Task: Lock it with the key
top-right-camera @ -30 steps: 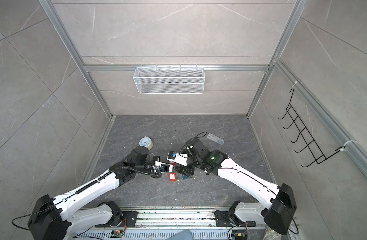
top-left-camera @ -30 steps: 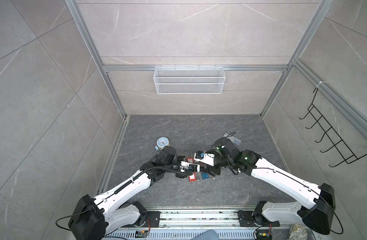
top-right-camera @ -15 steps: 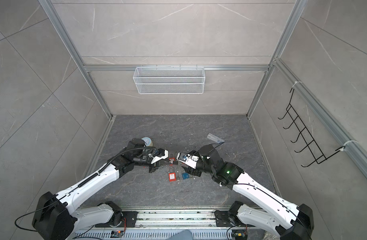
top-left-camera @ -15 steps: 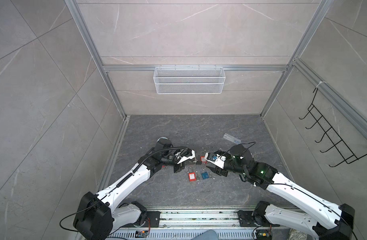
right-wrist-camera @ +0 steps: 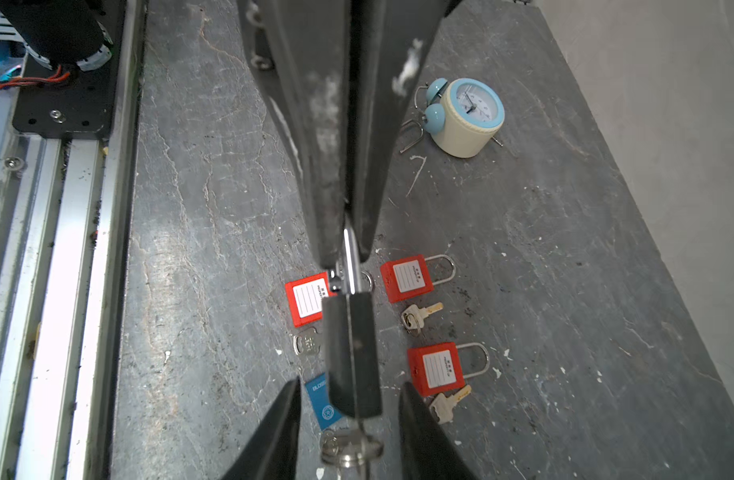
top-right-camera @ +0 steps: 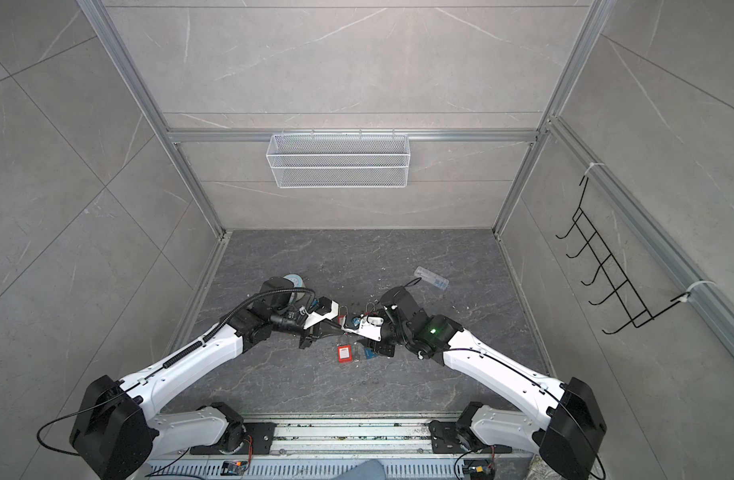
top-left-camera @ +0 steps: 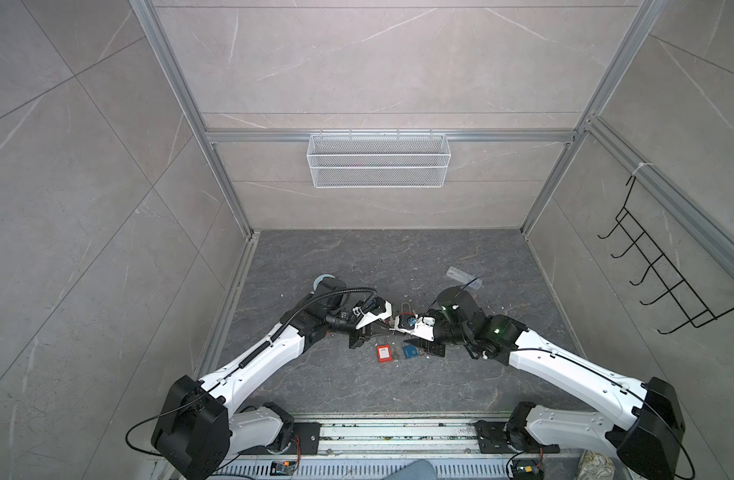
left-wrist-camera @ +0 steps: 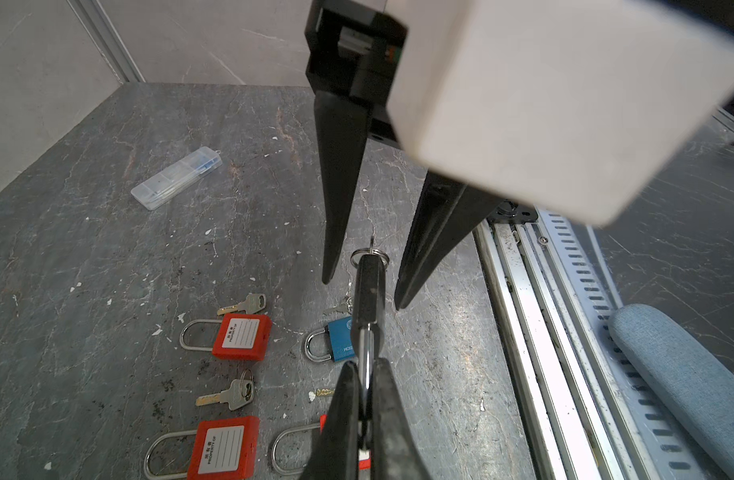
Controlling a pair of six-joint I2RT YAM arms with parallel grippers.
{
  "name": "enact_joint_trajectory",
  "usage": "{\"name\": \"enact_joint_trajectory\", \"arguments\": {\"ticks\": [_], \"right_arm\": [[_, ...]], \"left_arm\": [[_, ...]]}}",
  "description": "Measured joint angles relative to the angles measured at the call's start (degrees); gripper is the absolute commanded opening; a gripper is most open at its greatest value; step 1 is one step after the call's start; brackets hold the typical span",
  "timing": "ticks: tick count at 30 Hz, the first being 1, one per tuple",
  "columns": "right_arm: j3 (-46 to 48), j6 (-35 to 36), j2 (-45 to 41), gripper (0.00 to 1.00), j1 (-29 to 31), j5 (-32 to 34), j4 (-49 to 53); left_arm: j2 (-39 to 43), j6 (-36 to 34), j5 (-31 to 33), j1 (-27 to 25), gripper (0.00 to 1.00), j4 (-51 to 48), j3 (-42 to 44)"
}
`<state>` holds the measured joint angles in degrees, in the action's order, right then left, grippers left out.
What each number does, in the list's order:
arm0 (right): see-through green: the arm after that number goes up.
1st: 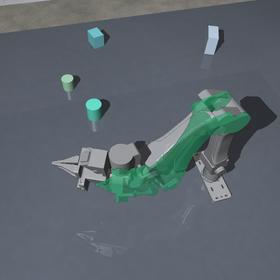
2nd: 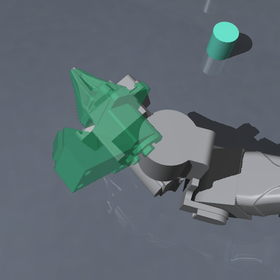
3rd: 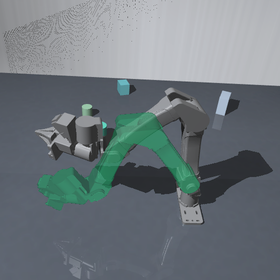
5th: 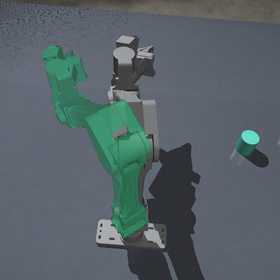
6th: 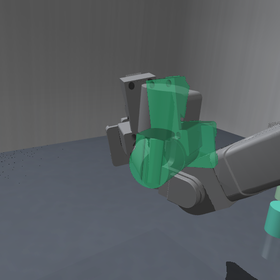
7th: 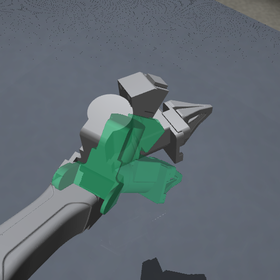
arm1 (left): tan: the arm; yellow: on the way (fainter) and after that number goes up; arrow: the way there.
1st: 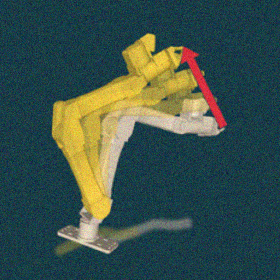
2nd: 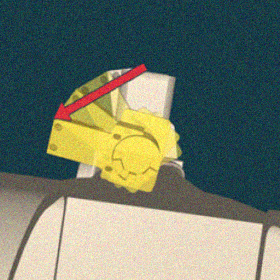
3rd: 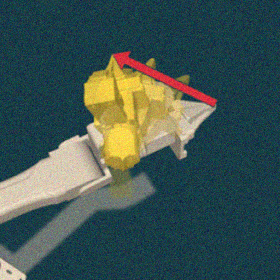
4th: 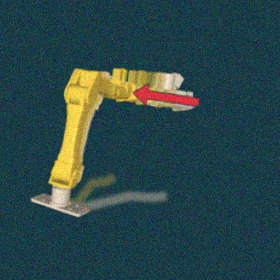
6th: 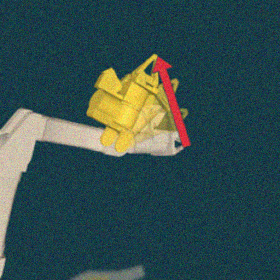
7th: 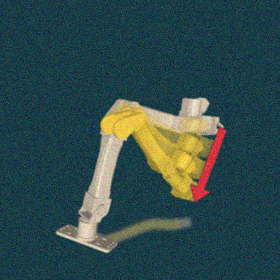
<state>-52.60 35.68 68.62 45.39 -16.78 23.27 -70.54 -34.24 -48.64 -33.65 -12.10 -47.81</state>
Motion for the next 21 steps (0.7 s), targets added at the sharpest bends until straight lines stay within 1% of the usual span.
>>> {"name": "enact_joint_trajectory", "arguments": {"ticks": [8, 11, 21], "right_arm": [[-1.05, 0.13, 2.01, 0.25, -0.09, -4.09, 0.09], [-1.31, 0.13, 2.51, 0.23, -0.09, -4.63, 0.15], [-2.91, 0.13, 3.98, 0.11, -0.26, -5.77, 1.97]], "left_arm": [[-0.07, -0.35, -0.07, -0.07, 0.0, -0.98, 0.0], [-0.11, -0.5, -0.31, -0.09, 0.0, -1.64, 0.0], [-0.22, -0.87, -1.11, -0.09, 0.0, -3.3, -0.35]]}}
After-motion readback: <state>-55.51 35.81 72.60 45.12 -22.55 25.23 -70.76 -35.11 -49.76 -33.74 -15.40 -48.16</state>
